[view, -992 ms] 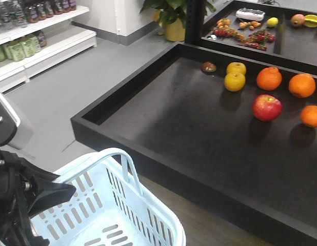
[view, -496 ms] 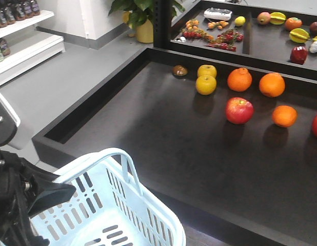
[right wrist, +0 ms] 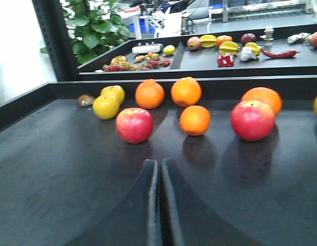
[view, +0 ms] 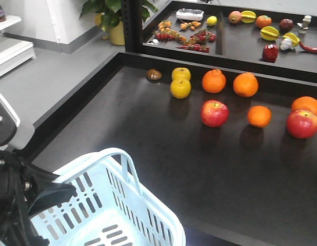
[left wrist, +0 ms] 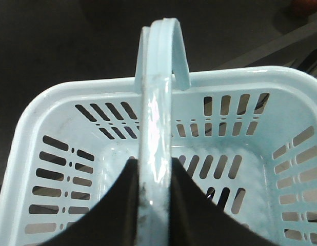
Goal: Pick three apples into basket with both arms
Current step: 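Drive up to the fruit table edge and stop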
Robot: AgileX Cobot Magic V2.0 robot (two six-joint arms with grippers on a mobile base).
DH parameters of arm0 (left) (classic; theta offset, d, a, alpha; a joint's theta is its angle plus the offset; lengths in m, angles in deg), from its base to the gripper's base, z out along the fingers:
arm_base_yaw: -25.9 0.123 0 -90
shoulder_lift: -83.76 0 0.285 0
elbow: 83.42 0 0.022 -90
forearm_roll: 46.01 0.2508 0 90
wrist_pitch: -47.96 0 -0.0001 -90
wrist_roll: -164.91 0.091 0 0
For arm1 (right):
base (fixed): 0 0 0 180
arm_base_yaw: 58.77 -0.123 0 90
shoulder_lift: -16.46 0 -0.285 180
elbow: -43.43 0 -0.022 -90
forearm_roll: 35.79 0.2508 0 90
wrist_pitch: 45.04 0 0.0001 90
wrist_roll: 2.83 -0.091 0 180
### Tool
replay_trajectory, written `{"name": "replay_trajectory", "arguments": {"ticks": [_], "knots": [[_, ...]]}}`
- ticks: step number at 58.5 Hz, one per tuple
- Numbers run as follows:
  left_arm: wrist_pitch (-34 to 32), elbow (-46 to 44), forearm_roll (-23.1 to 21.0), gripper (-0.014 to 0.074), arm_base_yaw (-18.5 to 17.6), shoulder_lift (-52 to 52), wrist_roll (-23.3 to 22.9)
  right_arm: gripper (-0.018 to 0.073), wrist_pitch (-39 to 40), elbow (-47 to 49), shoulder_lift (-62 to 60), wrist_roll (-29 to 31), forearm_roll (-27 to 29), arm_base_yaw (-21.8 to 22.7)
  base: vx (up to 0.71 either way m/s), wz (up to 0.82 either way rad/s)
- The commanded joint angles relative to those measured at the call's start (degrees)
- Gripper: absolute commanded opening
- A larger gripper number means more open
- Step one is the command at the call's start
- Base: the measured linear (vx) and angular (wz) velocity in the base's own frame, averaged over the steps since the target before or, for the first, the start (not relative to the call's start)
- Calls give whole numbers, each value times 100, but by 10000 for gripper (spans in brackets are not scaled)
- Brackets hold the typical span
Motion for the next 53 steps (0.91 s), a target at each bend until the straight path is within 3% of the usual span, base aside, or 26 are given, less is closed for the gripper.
{"name": "replay_trajectory", "arguments": {"ticks": [1, 53], "knots": [[-451, -166, -139, -6, -26, -91, -33, -8, 417, -65, -68, 62, -79, 25, 6, -19], [-451, -166, -139, -6, -26, -91, -33, -8, 410, -65, -68, 62, -79, 25, 7, -21]]}}
